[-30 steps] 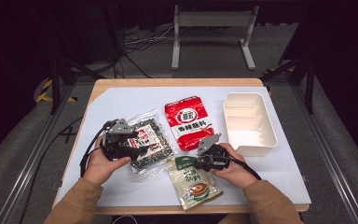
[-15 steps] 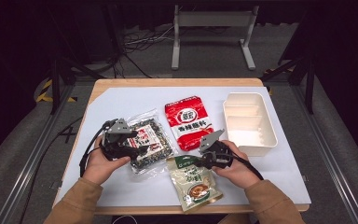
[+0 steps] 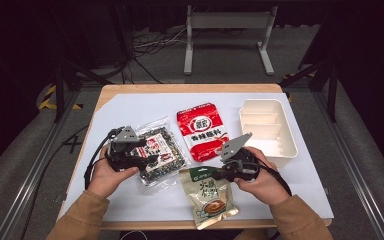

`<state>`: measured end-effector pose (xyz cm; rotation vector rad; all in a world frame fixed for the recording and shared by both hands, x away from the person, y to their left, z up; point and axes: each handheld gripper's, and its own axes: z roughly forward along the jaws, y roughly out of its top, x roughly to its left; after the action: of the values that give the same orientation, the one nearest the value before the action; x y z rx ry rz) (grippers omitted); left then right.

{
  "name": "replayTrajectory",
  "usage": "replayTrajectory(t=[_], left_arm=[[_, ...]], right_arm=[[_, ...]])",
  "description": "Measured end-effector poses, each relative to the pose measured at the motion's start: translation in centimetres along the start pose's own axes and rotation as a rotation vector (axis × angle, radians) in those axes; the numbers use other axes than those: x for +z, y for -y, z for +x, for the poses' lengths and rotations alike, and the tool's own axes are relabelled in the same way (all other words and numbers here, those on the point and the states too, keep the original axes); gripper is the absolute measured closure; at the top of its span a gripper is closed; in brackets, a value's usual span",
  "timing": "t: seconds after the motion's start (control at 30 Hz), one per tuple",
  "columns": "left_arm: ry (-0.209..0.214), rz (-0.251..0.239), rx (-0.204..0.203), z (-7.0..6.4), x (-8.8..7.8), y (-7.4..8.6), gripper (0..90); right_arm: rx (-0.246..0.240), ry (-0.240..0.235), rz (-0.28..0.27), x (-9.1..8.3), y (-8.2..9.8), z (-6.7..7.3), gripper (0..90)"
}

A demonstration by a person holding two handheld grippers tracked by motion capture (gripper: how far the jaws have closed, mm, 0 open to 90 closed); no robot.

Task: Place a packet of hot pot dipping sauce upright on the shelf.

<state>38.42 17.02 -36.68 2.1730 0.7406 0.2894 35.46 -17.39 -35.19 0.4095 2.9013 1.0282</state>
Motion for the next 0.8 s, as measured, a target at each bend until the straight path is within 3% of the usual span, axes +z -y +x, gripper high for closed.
replayTrajectory(t=[0.17, 0.37, 0.6, 0.8], left_arm=[[0.029, -0.013, -0.010, 0.1, -0.1, -0.1, 31.1], [0.031, -0.012, -0.014, 0.2, -0.2, -0.1, 31.1], [0.028, -0.020, -0.015, 0.1, -0.2, -0.1, 31.2], [0.024, -0.020, -0.020, 0.2, -0.3, 0.0, 31.2]], right_arm=[[-0.014, -0.017, -0.004, -1.3, -0.8, 1.1, 89.2], [-0.038, -0.046, -0.029, -2.9, -1.5, 2.4, 89.2], [-0.049, -0.048, -0.053, -3.9, -2.0, 3.3, 89.3], [-0.052, -0.011, -0.077, -4.6, -2.0, 3.4, 89.2]])
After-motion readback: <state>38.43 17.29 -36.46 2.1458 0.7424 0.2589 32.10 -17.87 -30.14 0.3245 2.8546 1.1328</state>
